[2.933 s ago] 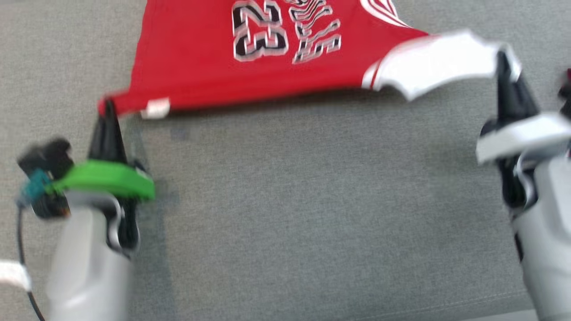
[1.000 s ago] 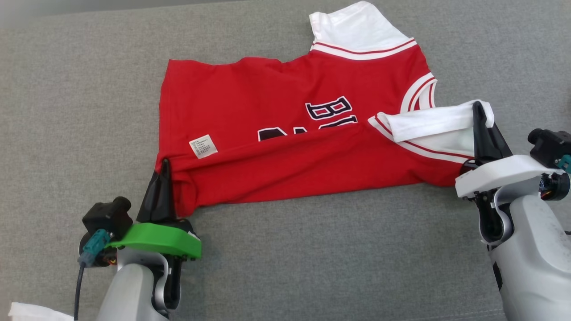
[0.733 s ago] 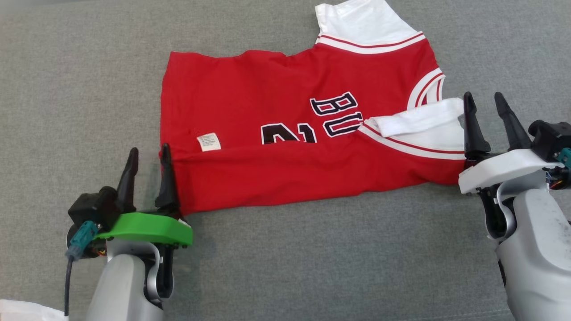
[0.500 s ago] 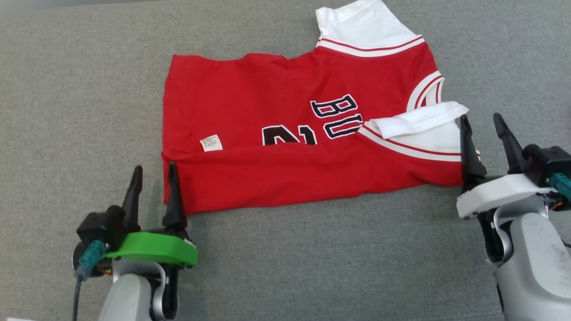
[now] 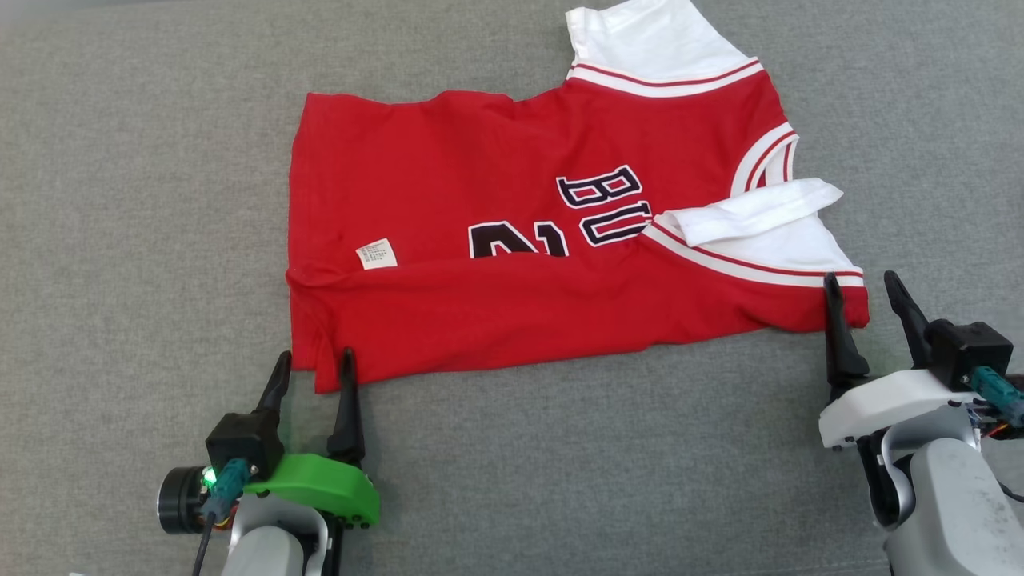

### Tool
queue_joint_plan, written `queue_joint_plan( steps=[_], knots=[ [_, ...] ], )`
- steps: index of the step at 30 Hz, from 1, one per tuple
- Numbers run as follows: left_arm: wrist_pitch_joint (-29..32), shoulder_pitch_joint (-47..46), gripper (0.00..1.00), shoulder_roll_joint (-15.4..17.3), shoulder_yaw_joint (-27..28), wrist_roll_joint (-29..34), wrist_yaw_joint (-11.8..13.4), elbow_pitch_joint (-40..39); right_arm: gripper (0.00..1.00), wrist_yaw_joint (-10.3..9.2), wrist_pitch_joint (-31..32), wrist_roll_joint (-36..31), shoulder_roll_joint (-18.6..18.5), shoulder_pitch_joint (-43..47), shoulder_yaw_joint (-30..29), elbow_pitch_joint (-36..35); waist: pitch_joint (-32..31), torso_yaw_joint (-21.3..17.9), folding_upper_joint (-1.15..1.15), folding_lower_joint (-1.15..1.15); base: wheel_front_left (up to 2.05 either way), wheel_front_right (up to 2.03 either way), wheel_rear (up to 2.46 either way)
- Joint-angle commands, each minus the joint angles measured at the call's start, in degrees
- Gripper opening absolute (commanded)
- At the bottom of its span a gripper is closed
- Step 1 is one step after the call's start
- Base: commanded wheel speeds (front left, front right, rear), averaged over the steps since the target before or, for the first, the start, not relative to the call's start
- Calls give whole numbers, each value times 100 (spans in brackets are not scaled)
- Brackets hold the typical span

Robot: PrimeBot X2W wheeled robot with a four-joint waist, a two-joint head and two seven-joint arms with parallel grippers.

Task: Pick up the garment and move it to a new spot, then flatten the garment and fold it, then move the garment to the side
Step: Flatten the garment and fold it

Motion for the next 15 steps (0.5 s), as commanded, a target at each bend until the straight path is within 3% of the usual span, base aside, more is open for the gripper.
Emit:
queue_joint_plan(
  steps=[1, 15],
  knots=[
    [-2, -106, 100, 37, 43, 44, 44, 18, 100, -10, -22, -69, -4, 67, -25, 62, 25, -3, 0, 0, 0, 0, 0],
    [-2, -166, 100, 36, 158, 77, 99, 249, 100, -10, -7, -287, 47, 22, -63, 777, 42, 53, 0, 0, 0, 0, 0]
  ],
)
